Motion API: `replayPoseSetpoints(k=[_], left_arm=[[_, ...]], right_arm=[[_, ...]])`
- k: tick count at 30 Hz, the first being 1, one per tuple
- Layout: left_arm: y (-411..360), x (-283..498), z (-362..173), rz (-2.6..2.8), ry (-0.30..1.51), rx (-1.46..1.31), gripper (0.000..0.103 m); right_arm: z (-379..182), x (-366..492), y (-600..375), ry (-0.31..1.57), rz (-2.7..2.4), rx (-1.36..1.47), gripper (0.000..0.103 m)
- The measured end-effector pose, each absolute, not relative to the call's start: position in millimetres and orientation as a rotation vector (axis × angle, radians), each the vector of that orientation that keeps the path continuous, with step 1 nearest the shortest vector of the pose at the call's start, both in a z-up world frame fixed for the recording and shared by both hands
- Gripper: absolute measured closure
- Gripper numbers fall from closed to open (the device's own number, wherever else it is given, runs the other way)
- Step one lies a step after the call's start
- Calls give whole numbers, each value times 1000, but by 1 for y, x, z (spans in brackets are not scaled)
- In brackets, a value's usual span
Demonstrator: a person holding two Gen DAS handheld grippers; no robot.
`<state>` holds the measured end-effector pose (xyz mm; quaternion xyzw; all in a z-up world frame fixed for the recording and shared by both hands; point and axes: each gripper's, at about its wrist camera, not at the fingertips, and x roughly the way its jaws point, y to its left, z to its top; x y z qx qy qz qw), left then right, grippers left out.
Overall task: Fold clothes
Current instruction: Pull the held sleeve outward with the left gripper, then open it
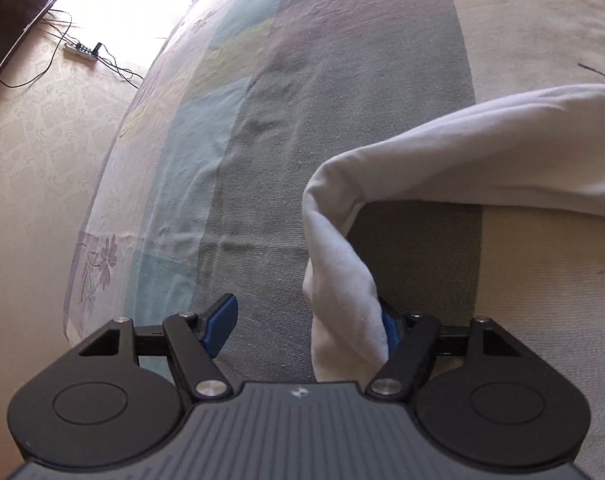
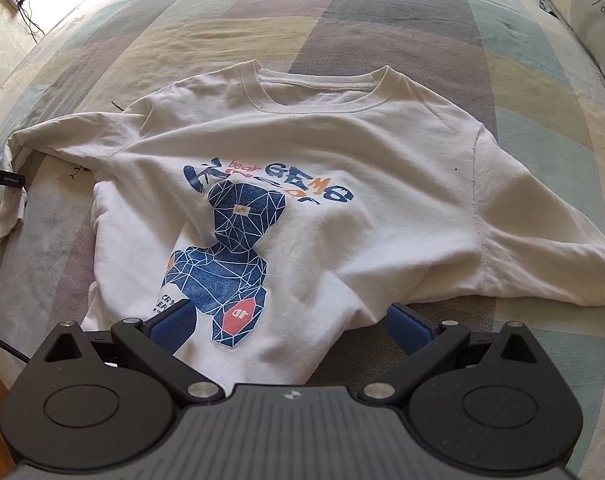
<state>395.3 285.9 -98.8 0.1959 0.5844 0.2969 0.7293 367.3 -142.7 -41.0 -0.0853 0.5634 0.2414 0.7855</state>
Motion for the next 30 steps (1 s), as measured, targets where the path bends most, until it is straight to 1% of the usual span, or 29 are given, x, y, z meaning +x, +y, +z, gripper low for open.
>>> replayPoseSetpoints(k=[6, 9, 10, 13, 15, 18, 19, 23, 30], left_arm=[[333, 393, -102, 734, 1331, 646, 30], [347, 393, -105, 730, 1313, 796, 25], [348, 394, -106, 724, 1301, 853, 23], [347, 397, -107, 714, 1256, 996, 22], [344, 398, -104, 727, 1188, 1078, 22], [338, 400, -91, 766, 1088, 1079, 22], [338, 401, -89, 776, 1086, 1066, 22], [353, 392, -101, 789, 1192, 1031, 22], [375, 366, -127, 800, 1332, 1111, 22]], right_arm=[[-42, 371, -149, 1213, 500, -192, 0], [-41, 372, -149, 1208, 499, -194, 0], [-41, 372, -150, 1207, 501, -198, 0], [-40, 372, -151, 1203, 507, -217, 0], [-41, 373, -153, 1203, 506, -225, 0], [-41, 373, -158, 1209, 498, -220, 0], [-42, 373, -158, 1211, 494, -216, 0], [-43, 374, -158, 1216, 490, -200, 0], [-41, 373, -161, 1203, 497, -232, 0]])
